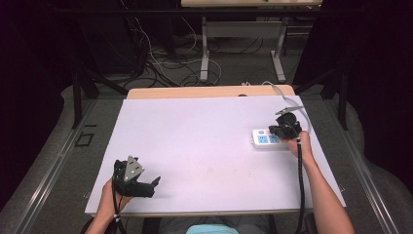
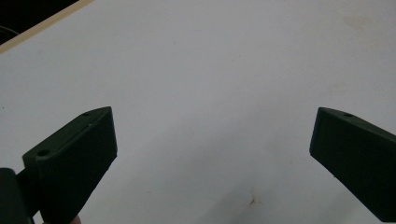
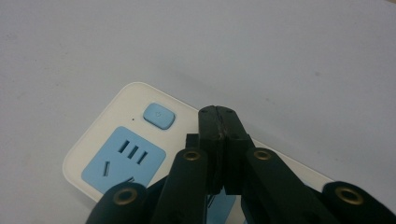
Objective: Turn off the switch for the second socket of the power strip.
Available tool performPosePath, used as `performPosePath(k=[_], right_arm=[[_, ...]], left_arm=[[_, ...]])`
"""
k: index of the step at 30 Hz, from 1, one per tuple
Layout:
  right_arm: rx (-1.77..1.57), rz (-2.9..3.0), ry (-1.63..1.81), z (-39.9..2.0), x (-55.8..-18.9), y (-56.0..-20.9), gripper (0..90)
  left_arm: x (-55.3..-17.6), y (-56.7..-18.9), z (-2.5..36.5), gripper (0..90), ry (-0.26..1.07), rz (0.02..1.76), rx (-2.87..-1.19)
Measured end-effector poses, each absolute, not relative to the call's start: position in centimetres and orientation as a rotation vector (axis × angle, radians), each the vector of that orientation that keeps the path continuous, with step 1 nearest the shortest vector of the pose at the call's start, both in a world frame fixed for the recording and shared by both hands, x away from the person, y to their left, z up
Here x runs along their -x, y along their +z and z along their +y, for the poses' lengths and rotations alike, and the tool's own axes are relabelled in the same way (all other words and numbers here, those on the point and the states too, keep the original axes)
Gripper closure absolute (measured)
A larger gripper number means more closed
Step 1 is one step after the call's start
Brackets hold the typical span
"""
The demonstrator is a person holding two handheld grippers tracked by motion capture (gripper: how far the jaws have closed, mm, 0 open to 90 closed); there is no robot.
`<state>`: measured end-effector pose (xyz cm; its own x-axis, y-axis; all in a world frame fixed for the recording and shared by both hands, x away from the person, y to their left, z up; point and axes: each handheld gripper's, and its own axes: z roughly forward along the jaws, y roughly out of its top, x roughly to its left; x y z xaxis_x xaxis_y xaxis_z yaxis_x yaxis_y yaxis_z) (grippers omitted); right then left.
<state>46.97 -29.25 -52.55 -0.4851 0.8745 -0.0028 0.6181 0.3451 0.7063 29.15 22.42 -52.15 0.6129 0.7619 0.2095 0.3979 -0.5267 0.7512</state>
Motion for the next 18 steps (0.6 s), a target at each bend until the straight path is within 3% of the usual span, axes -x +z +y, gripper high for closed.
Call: performPosePath(k=[18], right_arm=[[-1.305, 2.222, 0.91, -29.37, -46.79, -52.28, 87.8]], left_arm=[[-29.14, -52.15, 22.42, 0.6, 0.698, 0.905, -2.166]])
